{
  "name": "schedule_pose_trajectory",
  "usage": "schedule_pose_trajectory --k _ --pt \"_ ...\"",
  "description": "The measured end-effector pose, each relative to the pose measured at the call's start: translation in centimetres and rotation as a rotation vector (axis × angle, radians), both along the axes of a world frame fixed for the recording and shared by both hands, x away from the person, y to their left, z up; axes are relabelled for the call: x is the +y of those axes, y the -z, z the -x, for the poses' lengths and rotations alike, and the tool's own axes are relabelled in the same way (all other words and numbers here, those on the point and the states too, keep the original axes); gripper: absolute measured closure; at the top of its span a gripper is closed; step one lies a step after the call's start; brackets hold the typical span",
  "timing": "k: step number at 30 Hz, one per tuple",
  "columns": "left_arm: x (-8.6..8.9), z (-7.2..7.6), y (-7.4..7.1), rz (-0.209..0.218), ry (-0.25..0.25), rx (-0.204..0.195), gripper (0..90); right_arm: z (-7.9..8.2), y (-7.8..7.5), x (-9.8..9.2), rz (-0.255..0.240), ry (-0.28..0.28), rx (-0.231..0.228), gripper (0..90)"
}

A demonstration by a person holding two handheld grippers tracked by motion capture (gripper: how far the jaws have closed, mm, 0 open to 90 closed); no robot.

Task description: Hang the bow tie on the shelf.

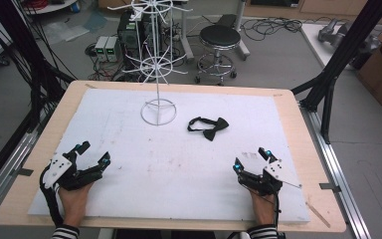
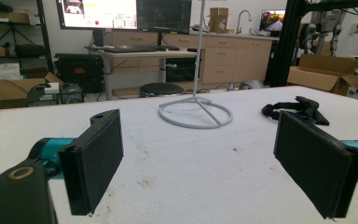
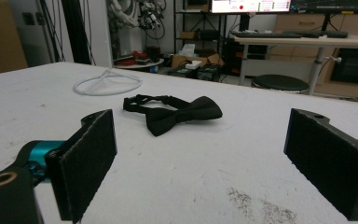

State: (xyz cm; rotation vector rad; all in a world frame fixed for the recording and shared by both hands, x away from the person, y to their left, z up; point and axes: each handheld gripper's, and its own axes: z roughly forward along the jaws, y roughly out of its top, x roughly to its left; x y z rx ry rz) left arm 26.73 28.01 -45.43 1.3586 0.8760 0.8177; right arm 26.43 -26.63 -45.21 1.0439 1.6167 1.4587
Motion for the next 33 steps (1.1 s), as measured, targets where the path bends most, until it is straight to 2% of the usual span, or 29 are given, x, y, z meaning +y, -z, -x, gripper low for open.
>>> schedule_pose_trajectory --k 7,8,14,19,27,31,33 --pt "0.01 -0.01 -0.01 -0.005 0.001 0.001 16.1 0.11 0.04 -0.04 0.004 -0.014 -0.018 8.3" --pt "-0.01 -0.01 0.0 -0.003 0.001 0.0 16.0 0.2 0.07 -0.08 0.003 -0.013 -0.032 8.3" --pt "-0.02 -0.01 -0.01 -0.005 0.003 -0.001 16.0 0.29 0.1 -0.21 -0.027 -0.005 -0.025 8.2" --pt "-0.1 0.04 -0.01 -0.009 0.005 -0.006 16.0 0.24 0.09 -0.18 -0.008 -0.007 -0.039 8.3" --pt "-0.17 0.08 -0.01 -0.019 0.005 -0.01 16.0 -0.11 -0.06 -0.1 -0.002 -0.019 0.004 8.3" --pt "-0.2 0.1 0.01 -0.023 0.007 -0.013 16.0 -0.31 -0.18 -0.01 0.018 -0.029 0.032 8.3" --pt "-0.18 0.09 0.0 -0.02 0.005 -0.012 16.0 -0.61 -0.35 0.04 0.048 -0.033 0.066 8.3"
